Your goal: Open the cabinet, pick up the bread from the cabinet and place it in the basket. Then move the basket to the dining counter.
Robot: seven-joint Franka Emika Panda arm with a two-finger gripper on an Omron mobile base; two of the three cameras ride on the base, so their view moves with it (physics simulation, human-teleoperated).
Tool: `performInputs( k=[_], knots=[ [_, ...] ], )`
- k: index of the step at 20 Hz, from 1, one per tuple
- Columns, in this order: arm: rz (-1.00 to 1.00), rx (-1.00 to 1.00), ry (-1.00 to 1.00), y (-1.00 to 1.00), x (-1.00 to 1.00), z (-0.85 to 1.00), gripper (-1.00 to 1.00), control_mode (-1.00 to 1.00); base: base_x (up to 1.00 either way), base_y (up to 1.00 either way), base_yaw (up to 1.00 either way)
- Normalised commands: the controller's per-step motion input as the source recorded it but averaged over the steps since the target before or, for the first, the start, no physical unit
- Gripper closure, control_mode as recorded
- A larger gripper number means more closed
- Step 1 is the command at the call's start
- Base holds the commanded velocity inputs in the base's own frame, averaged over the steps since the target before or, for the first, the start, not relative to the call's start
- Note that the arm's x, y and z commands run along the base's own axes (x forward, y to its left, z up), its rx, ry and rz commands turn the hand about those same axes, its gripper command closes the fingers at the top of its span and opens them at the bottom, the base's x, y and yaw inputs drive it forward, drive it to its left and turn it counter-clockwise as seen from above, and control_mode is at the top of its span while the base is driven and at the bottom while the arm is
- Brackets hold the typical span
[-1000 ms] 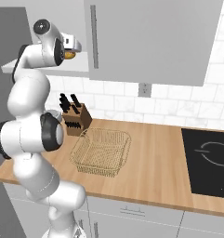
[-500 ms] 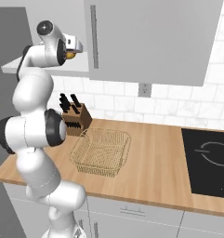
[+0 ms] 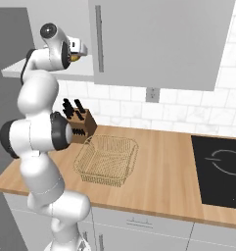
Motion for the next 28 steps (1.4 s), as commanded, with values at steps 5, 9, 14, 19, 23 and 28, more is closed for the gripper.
performInputs(
  k=[5, 9, 14, 19, 23, 28],
  knots=[
    [0.00, -0.05, 0.02, 0.14, 0.07, -0.15, 1.00, -1.00, 0.00, 0.00, 0.00],
    [0.00, -0.01, 0.01, 0.00, 0.00, -0.12, 1.00, -1.00, 0.00, 0.00, 0.00],
    [0.00, 0.06, 0.00, -0.11, -0.45, 0.00, 1.00, -1.00, 0.00, 0.00, 0.00],
    [0.00, 0.23, 0.00, -0.31, -0.74, 0.03, 1.00, -1.00, 0.00, 0.00, 0.00],
    [0.00, 0.23, -0.03, -0.06, -0.76, 0.42, 1.00, -1.00, 0.00, 0.00, 0.00],
    [-0.01, 0.01, 0.05, -0.04, -0.97, 0.66, 1.00, -1.00, 0.00, 0.00, 0.00]
  ],
)
